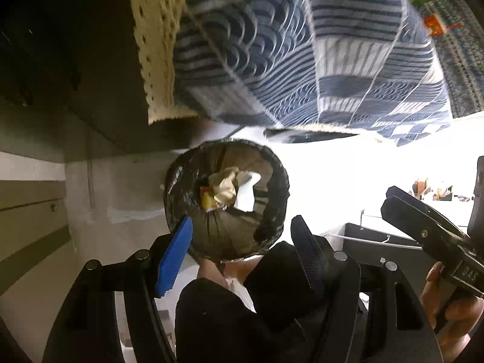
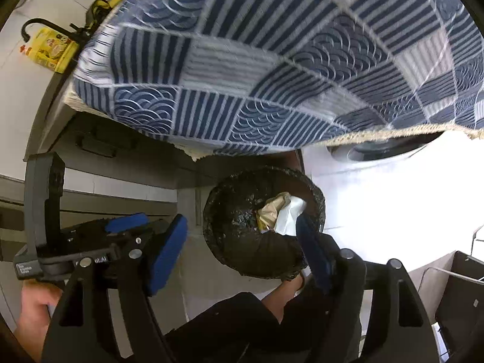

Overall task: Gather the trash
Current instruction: 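Move both tools back up over the table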

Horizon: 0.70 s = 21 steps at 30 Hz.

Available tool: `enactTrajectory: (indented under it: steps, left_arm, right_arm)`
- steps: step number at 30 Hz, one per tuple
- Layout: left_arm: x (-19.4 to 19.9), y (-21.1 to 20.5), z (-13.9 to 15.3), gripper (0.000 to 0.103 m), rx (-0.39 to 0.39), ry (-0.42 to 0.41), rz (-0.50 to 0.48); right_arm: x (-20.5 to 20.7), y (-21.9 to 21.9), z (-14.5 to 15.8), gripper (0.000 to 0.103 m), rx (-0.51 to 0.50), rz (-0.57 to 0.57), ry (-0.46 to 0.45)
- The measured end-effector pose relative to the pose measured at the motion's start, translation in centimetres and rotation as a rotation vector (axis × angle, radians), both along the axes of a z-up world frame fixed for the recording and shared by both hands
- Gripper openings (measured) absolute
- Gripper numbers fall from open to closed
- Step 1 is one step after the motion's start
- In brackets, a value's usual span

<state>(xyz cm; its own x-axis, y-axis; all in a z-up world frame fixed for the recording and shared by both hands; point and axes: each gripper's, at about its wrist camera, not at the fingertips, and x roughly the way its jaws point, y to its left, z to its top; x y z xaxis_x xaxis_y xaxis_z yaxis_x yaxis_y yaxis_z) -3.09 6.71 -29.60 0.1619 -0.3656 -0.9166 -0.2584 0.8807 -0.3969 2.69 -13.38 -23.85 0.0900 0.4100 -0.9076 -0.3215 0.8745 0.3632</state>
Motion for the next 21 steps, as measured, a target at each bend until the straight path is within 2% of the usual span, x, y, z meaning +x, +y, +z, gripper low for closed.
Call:
enactTrajectory:
  steps: [5,7,9,15,17,18,19,20,21]
  left_arm:
    - [-0.1,0.7,3.0,0.065,-0.014,-0.066,0.008]
    - [-0.1,0.7,4.3,0.065,-0.01,-0.093,0.007]
    - [-0.1,0.8,5.9,0.065,-0.008,-0.126,0.008]
    - [0.6,1.2,10.2,0.066,0.017,-0.216,0.009]
    - [0.7,1.3,11.5,0.074,0.027,-0.252,0.022]
    - [0.8,1.3,12.3,0.074,0.022,-0.269,0.025]
    - [1.1,1.5,12.9,0.074,0.022,-0.28,0.025]
    - [1.3,1.5,13.6,0.074,0.025,-0.296,0.024]
    - [1.5,1.6,14.5,0.074,0.031,-0.313,0.025]
  right_arm:
    - [0.1,-0.5,3.4,0.075,0.017,0.002,-0.067]
    - [0.3,-0.5,5.0,0.075,0.026,0.006,-0.101]
    - [0.4,-0.7,6.4,0.079,0.032,0.004,-0.137]
    - [1.4,-1.6,10.7,0.079,0.072,-0.011,-0.23]
    - [1.9,-2.0,12.1,0.079,0.089,-0.012,-0.262]
    - [2.2,-2.3,12.9,0.079,0.1,-0.019,-0.277]
    - [2.5,-2.5,13.4,0.081,0.109,-0.024,-0.287]
    - [2.9,-2.8,14.0,0.09,0.121,-0.038,-0.31]
    - [3.2,-3.2,14.7,0.092,0.127,-0.052,-0.334]
